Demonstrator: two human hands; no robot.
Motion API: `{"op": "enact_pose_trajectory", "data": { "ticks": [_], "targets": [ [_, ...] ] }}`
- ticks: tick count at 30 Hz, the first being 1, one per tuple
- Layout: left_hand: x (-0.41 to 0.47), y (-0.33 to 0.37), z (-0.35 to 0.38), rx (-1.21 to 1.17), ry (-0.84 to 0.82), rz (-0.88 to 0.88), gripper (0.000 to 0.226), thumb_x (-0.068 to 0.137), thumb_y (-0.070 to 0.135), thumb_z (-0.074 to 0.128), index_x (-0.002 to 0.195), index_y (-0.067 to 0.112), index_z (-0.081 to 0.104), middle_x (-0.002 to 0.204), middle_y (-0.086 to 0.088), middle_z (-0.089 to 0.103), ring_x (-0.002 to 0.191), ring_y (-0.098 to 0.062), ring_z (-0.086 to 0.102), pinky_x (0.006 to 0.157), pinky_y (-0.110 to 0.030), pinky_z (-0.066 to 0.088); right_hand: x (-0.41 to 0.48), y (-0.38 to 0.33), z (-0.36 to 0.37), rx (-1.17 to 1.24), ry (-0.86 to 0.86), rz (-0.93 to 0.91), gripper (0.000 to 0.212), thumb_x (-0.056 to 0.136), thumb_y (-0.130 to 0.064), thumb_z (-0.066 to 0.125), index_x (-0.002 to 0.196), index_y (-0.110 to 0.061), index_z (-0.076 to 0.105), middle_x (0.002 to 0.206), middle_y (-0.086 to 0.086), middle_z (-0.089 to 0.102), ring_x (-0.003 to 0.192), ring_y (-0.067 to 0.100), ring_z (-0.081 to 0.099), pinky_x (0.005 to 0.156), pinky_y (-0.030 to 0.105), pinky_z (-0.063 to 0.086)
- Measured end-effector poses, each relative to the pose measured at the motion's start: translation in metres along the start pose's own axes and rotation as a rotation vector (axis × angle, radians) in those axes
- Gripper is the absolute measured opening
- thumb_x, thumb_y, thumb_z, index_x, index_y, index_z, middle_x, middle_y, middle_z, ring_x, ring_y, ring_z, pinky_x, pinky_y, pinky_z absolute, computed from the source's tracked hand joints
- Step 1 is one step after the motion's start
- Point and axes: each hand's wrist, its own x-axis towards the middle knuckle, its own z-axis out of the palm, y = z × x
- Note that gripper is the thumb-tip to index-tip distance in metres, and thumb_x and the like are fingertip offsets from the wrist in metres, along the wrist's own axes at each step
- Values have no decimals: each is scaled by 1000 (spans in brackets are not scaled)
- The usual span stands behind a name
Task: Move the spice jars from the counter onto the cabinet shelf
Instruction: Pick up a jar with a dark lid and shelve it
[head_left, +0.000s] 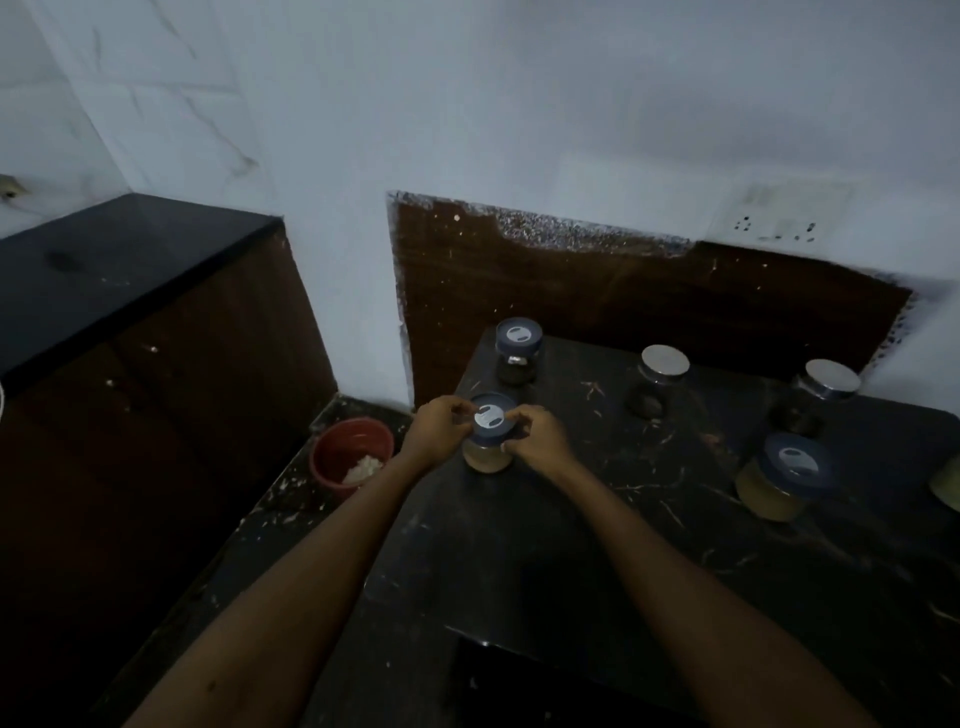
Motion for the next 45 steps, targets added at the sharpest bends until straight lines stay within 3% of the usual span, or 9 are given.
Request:
{"op": "enact_pose_trajectory", "data": {
  "ticks": [6, 11, 14, 22, 31, 34, 38, 41, 45],
  "targets": [
    [34, -25, 24, 132, -18, -59, 60, 64, 34, 73, 119, 16, 60, 119, -7, 58, 108, -25, 56, 96, -39, 48, 23, 12, 15, -11, 46, 33, 71, 68, -3, 75, 132, -10, 45, 138, 10, 40, 125, 27, 42, 105, 36, 38],
    [40, -10, 33, 113, -104, -123, 103, 69, 15, 79, 149, 11, 15, 150, -18, 24, 137, -34, 29, 110, -41, 29, 43, 25, 17, 74, -85, 83, 99, 67, -1, 77, 147, -11, 20, 152, 10, 22, 138, 26, 27, 112, 40, 29],
    [48, -13, 39, 102, -167, -185, 121, 67, 12, 80, 149, 6, -9, 154, -19, 20, 141, -32, 23, 114, -43, 27, 53, 30, 20, 111, -153, 112, 109, 65, -3, 80, 149, -11, 11, 154, 9, 20, 140, 25, 26, 113, 40, 27],
    [54, -20, 32, 121, -109, -116, 89, 65, 8, 80, 141, 9, 35, 137, -15, 50, 124, -28, 49, 103, -36, 41, 61, 29, 14, 232, -162, 131, 105, 63, 3, 81, 147, -6, 19, 147, 14, 37, 134, 26, 37, 110, 39, 33],
    [41, 11, 1, 15, -138, 119, 83, 67, 20, 83, 137, 10, 40, 134, -9, 53, 119, -22, 53, 99, -35, 47, 20, -12, -58, 257, -188, -30, 88, 64, -3, 81, 140, -8, 36, 135, 5, 48, 120, 15, 45, 93, 25, 37],
    [27, 31, -11, -28, -143, 201, 77, 72, 22, 80, 136, 13, 39, 132, -5, 51, 110, -11, 51, 86, -17, 45, -4, -30, -82, 266, -166, -96, 75, 67, -5, 79, 133, -12, 44, 110, -10, 48, 104, 4, 44, 79, 11, 40],
    [1, 58, -21, -96, -108, 306, 72, 76, 30, 76, 136, 19, 39, 129, 0, 52, 103, -5, 53, 77, -10, 45, -32, -46, -108, 331, -132, -129, 59, 67, -15, 81, 118, -25, 53, 103, -19, 53, 96, 0, 53, 78, 18, 48],
    [-23, 78, -29, -230, -89, 359, 57, 81, 29, 69, 131, 26, 42, 124, 5, 52, 100, 0, 55, 75, -7, 47, -57, -55, -125, 401, -117, -175, 42, 71, -12, 77, 95, -39, 55, 95, -21, 60, 83, -6, 61, 65, 15, 52],
    [-49, 102, -37, -418, -83, 368, 55, 82, 50, 62, 130, 25, 51, 124, 2, 57, 108, -5, 58, 84, -16, 50, -90, -65, -146, 483, -98, -202, 36, 71, -16, 74, 98, -35, 60, 97, -14, 66, 85, -1, 67, 62, 20, 55]
  ]
}}
